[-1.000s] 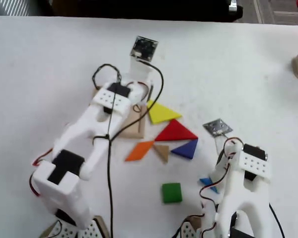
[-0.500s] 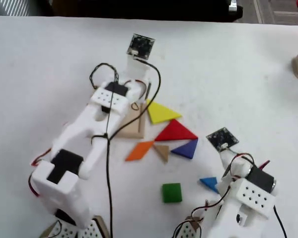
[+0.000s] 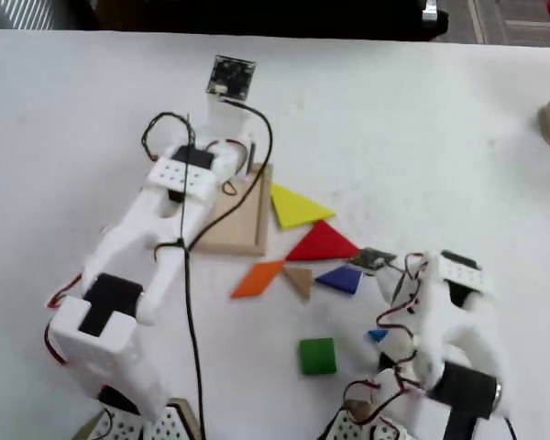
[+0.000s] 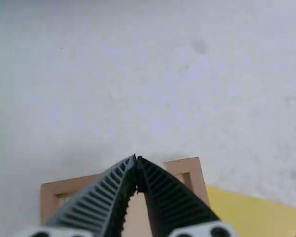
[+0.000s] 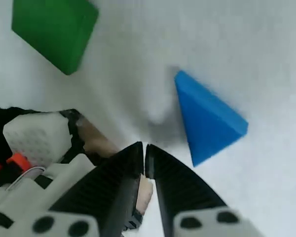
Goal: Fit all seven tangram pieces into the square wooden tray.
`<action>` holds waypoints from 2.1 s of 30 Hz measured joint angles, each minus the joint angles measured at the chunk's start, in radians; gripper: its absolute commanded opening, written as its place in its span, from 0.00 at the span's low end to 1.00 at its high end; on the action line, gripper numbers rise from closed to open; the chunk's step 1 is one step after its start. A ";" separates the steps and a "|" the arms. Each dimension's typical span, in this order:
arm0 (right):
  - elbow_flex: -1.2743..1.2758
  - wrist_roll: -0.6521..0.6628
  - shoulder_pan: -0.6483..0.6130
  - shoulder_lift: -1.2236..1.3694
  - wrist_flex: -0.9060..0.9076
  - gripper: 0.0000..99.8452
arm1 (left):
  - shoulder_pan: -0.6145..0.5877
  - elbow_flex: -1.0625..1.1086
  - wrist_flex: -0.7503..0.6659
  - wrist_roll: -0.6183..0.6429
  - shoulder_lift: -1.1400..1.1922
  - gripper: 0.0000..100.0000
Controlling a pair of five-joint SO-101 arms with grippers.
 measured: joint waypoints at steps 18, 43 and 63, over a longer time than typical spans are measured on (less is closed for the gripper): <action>-0.183 -0.463 -0.072 0.046 -0.192 0.02 | 0.002 0.000 -0.046 0.000 0.000 0.02; -0.356 -0.661 0.051 0.044 -0.080 0.02 | 0.002 0.000 -0.049 0.000 0.000 0.02; 0.061 -0.775 -0.011 -0.321 -0.508 0.03 | -0.222 0.308 0.054 0.002 -0.367 0.02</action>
